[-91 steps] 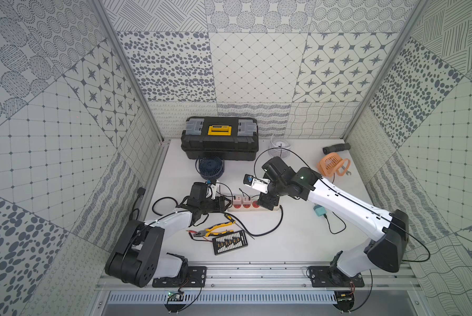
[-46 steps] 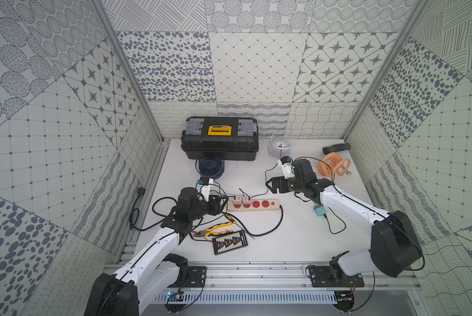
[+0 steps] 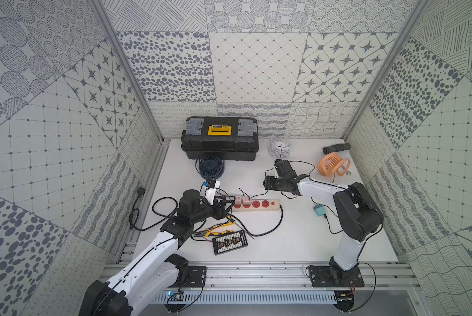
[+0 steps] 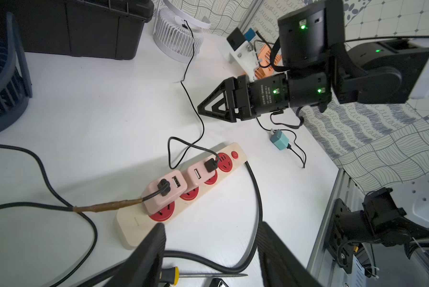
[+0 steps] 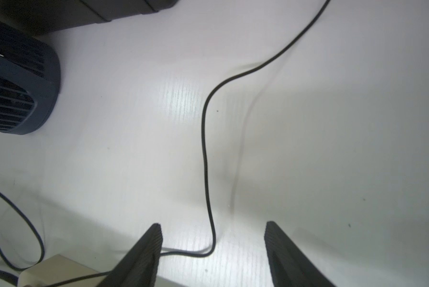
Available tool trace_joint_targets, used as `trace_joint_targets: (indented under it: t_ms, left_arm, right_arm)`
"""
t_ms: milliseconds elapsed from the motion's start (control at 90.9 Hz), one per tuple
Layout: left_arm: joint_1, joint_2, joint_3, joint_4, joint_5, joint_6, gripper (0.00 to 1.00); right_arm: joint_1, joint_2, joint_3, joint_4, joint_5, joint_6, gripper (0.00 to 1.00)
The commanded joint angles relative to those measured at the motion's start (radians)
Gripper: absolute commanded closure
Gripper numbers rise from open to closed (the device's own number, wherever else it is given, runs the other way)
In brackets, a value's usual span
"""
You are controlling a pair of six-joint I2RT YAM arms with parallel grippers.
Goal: Plug the desk fan into the power strip
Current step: Adjust the power cord at the center of the board.
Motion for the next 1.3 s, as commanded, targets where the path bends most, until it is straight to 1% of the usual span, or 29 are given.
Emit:
trace_joint_targets:
  t_ms: [0,176,264,341,396,429,484,539,594,759,991,1167,1288]
  left_arm:
    - [-0.016,0.015,0.015,0.008,0.017,0.031,0.39]
    - [-0.027,0.035,0.015,0.004,0.028,0.026,0.39]
    - [-0.030,0.038,0.016,0.001,0.026,0.026,0.39]
    - [-0.033,0.038,0.018,0.001,0.028,0.026,0.39]
    - [-0.036,0.035,0.022,0.002,0.028,0.028,0.39]
    - [-0.039,0.031,0.023,0.004,0.028,0.030,0.39]
    - [-0.041,0.028,0.024,0.013,0.028,0.032,0.39]
    - [-0.043,0.028,0.025,0.024,0.033,0.032,0.39]
    - [-0.045,0.032,0.031,0.034,0.044,0.031,0.39]
    - [-0.056,0.046,0.043,0.062,0.064,0.037,0.39]
    - [-0.061,0.097,0.085,0.121,0.113,0.052,0.39]
    - [-0.063,0.144,0.140,0.135,0.140,0.064,0.38]
    - [-0.068,0.171,0.160,0.156,0.137,0.055,0.38]
  right_arm:
    - [0.025,0.053,0.066,-0.007,0.078,-0.022,0.34]
    - [0.062,0.126,0.127,-0.048,0.188,-0.052,0.37]
    - [0.080,0.155,0.152,-0.064,0.220,-0.067,0.42]
    - [0.088,0.170,0.161,-0.066,0.225,-0.071,0.51]
    - [0.091,0.168,0.163,-0.065,0.222,-0.083,0.62]
    - [0.095,0.159,0.161,-0.063,0.224,-0.090,0.72]
    - [0.102,0.133,0.149,-0.052,0.236,-0.102,0.83]
    - [0.107,0.093,0.130,-0.034,0.243,-0.109,0.93]
    - [0.107,0.043,0.106,-0.010,0.245,-0.109,1.00]
    - [0.105,-0.112,0.046,0.035,0.261,-0.113,1.00]
    - [0.093,-0.268,0.011,0.034,0.220,-0.112,1.00]
    - [0.058,-0.352,-0.032,0.029,0.174,-0.089,1.00]
    - [0.025,-0.362,-0.063,0.028,0.124,-0.078,1.00]
